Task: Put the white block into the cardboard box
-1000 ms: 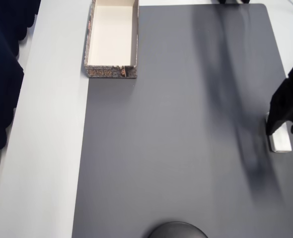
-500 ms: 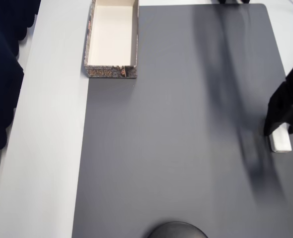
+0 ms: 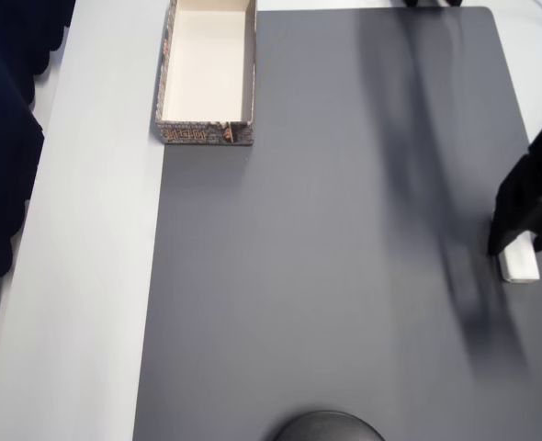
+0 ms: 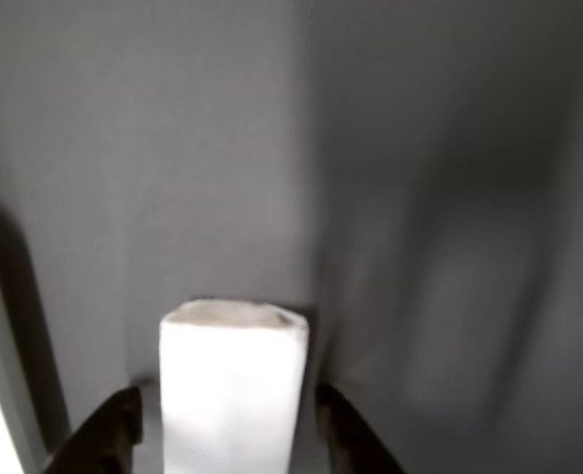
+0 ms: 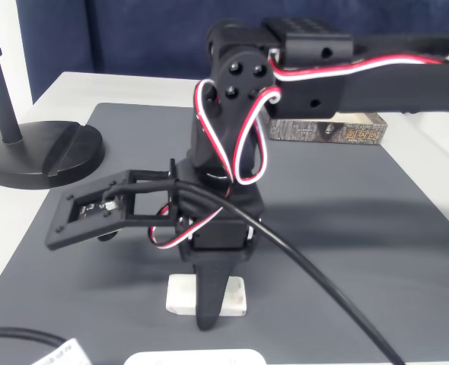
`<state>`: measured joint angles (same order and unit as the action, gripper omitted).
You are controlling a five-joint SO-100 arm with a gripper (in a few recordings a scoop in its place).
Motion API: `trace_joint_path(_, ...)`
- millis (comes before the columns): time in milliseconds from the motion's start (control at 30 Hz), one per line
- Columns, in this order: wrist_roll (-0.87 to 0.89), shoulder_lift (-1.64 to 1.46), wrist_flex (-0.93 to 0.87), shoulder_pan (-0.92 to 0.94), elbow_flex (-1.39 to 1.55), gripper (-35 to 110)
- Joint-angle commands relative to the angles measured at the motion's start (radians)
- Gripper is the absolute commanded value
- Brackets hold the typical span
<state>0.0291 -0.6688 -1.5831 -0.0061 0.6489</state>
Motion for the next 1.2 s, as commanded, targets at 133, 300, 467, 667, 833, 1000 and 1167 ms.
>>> trace_joint_path(133, 0.014, -0.011, -0.031, -0.014, -0.072, 21)
trace_joint_path(300, 0.017, -0.009, -0.041, -0.014, -0.072, 19)
trace_joint_path(467, 0.018, -0.002, -0.044, -0.017, -0.078, 19)
trace_joint_path(667, 0.018, 0.006, -0.046, -0.02, -0.081, 18)
trace_joint_path(833, 0.018, 0.012, -0.052, -0.021, -0.087, 16)
trace_joint_path(1000, 0.018, 0.009, -0.086, -0.023, -0.097, 9)
trace_joint_path(1167, 0.021, 0.009, -0.091, -0.026, -0.1, 6)
